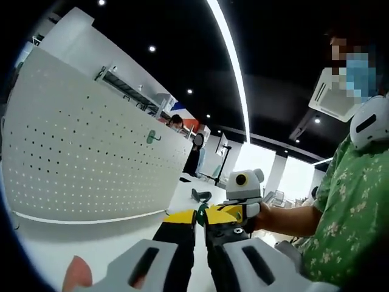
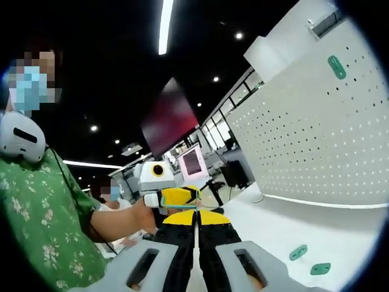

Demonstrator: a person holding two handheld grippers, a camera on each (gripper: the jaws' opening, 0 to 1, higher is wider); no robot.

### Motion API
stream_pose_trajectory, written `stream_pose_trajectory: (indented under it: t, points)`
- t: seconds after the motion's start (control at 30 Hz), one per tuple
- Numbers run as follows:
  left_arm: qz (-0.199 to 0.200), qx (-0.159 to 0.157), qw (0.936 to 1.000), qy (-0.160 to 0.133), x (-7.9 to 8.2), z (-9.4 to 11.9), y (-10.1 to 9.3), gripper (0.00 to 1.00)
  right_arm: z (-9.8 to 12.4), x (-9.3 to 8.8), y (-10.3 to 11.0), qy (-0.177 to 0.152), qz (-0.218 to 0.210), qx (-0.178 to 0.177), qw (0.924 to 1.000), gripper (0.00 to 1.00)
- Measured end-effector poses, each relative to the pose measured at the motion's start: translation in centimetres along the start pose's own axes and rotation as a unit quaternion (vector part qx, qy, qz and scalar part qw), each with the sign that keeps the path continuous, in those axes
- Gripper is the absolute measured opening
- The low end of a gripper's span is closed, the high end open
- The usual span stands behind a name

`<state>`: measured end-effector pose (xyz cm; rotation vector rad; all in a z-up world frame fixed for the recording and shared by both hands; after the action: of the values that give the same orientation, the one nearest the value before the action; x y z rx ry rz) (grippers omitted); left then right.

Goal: Insert the hook assembly into the mounting plate slot until the hook locks in place.

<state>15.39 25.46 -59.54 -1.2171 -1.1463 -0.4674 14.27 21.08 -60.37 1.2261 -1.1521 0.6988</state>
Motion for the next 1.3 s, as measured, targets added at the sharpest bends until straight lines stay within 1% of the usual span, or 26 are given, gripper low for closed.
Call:
stream_pose_trajectory:
  t: [0.1,0.17,0.27,0.4,0.67,0.8,0.9,1.03,1.3]
  points:
    - [0.004,-0.001,1.0,0.003,-0.2,-0.2,-0.1,0.07,0.0,0.4,0.0,-0.009,-0.005,0.002,0.9999,0.0]
    - [0.012,-0.009,0.9999,-0.005,-0.1,-0.3,-0.4,0.06,0.0,0.5,0.0,-0.012,-0.006,0.003,0.9999,0.0]
    - [0.019,-0.009,0.9998,-0.007,0.0,-0.4,-0.4,0.05,0.0,0.6,0.0,-0.015,-0.006,0.003,0.9999,0.0]
    - [0.028,-0.012,0.9995,-0.008,0.1,-0.3,-0.5,0.05,0.0,0.6,0.0,-0.02,-0.008,0.004,0.9998,0.0]
    - [0.035,-0.013,0.9992,-0.016,0.4,-0.3,-0.5,0.04,-0.4,0.2,0.0,-0.019,-0.012,0.007,0.9997,0.0]
    - [0.035,-0.016,0.9991,-0.018,0.6,-0.3,-0.7,0.03,-0.5,0.1,-0.1,-0.02,-0.02,0.004,0.9996,0.01]
    - [0.028,-0.02,0.9993,-0.011,0.4,-0.4,-1.0,0.02,-0.6,-0.4,-0.4,-0.011,-0.02,-0.001,0.9997,0.02]
    - [0.026,-0.023,0.9994,-0.008,0.4,-0.5,-1.1,0.02,-0.6,-0.5,-0.4,-0.011,-0.022,-0.003,0.9997,0.02]
    - [0.021,-0.014,0.9997,-0.004,0.4,-0.6,-0.9,0.02,-0.7,-0.5,-0.7,-0.011,-0.019,-0.01,0.9997,0.03]
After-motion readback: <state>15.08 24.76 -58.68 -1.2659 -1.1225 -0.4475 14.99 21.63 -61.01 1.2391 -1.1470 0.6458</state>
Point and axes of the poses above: the point that each gripper's makers call its tool centre point, and the gripper's own axes: z roughly backward along the fingers, y roughly to its left, x roughly out of its top, the point moved 1 cm from there along z, roughly backward along the fingers, and after that the axes turned 6 degrees about z, right-handed, at the moved point
